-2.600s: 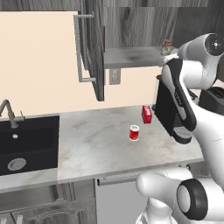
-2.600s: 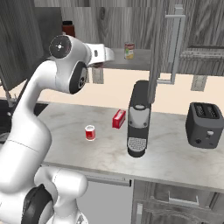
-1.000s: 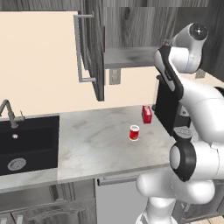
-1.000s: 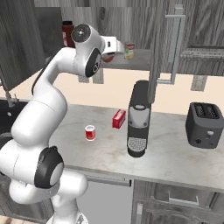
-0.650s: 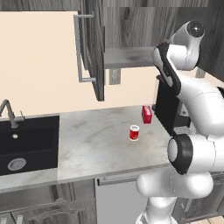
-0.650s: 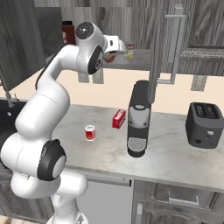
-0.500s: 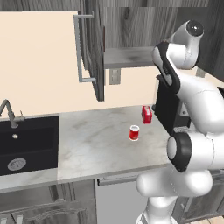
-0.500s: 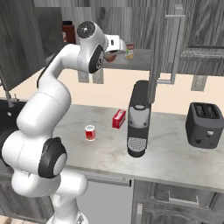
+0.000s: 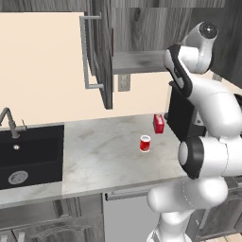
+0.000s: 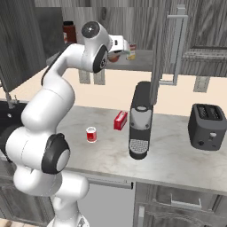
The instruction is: Pick the cans from the counter and place them in their designated side in the cabinet.
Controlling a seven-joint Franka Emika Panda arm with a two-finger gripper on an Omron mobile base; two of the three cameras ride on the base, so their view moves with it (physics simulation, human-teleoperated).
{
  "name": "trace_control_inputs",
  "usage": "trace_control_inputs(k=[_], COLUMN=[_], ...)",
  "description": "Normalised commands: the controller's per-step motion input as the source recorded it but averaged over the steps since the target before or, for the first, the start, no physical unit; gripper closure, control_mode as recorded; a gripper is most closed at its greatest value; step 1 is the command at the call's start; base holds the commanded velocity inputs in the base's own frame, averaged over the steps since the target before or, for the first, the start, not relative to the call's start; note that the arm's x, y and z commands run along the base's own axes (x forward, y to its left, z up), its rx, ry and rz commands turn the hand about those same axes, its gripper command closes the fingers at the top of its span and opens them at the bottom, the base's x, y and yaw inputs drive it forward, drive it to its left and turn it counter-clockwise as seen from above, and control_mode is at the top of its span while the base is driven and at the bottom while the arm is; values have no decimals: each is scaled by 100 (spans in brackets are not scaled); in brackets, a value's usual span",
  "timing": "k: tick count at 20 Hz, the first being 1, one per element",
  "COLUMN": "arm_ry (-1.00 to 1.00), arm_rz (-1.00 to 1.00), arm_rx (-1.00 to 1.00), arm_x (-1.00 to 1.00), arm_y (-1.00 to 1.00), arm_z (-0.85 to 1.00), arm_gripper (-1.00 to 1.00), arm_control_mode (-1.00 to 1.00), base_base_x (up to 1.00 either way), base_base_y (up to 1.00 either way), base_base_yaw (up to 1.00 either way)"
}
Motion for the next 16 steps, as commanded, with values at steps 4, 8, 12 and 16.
trace_control_inputs(k=[4, 8, 12, 16], arm_ry=[0, 0, 0, 2], arm_rz=[0, 0, 0, 0], arm_rx=[0, 0, 0, 0], arm_x=[18, 21, 22, 26], arm_y=[0, 0, 0, 0], arm_z=[-9, -4, -2, -4], arm_gripper=[100, 100, 100, 100], arm_control_mode=[-100, -100, -100, -100], base_base_x=[0, 0, 0, 0], base_base_y=[0, 0, 0, 0], base_base_yaw=[0, 0, 0, 0])
